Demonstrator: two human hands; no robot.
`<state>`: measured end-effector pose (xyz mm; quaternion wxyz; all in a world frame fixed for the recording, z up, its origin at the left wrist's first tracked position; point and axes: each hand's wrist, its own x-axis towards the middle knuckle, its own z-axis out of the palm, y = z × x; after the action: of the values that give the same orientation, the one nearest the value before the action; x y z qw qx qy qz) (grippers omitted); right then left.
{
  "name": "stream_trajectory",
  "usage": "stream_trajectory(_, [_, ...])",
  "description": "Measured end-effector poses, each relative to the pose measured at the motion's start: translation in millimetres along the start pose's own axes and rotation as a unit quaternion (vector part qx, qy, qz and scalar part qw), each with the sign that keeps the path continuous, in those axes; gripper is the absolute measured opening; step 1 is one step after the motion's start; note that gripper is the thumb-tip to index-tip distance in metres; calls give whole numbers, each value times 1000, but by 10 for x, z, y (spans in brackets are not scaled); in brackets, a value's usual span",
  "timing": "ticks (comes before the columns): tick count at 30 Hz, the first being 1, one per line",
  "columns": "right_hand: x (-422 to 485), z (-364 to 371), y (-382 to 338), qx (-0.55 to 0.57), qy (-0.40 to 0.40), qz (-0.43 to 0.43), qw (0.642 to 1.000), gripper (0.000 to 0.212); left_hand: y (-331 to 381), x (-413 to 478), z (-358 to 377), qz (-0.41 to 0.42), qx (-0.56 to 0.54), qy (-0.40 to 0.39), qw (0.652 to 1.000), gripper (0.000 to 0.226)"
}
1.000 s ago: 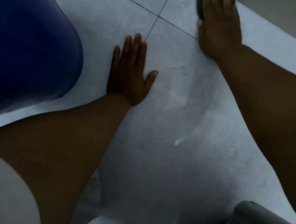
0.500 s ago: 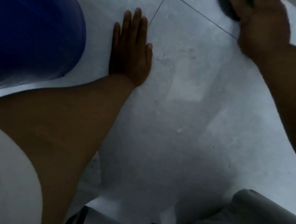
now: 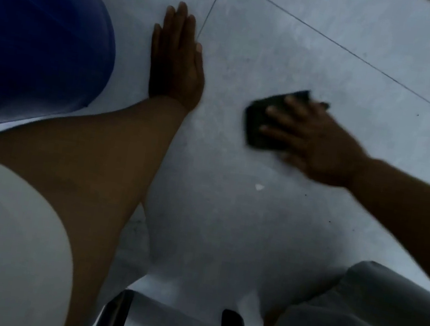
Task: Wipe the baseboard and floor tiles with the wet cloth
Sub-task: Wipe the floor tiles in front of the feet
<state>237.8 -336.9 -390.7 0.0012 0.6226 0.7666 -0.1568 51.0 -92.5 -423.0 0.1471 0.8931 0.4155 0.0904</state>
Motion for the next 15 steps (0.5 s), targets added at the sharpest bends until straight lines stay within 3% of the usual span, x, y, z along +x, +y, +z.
stream_trajectory(3, [-29, -152, 557, -23, 13, 174, 984, 64, 22, 4, -4, -4, 40, -4, 999, 53])
stream_trajectory(6, [445, -306, 556, -19, 37, 380, 924, 77, 36, 18, -19, -13, 75, -21, 997, 54])
stream_trajectory(8, [764, -303, 289, -16, 50, 427, 903, 78, 56, 15, -32, -14, 83, -36, 996, 55])
stream_trajectory(10, [911, -138, -97, -11, 59, 328, 943, 74, 41, 19, -51, -17, 83, -44, 995, 55])
stream_trajectory(12, [666, 40, -567, -3, 62, 137, 989, 69, 48, 36, -78, -14, 78, -54, 995, 56])
stream_trajectory(15, [-161, 125, -819, 19, -16, -51, 998, 60, 66, 39, -94, -9, 81, -59, 995, 57])
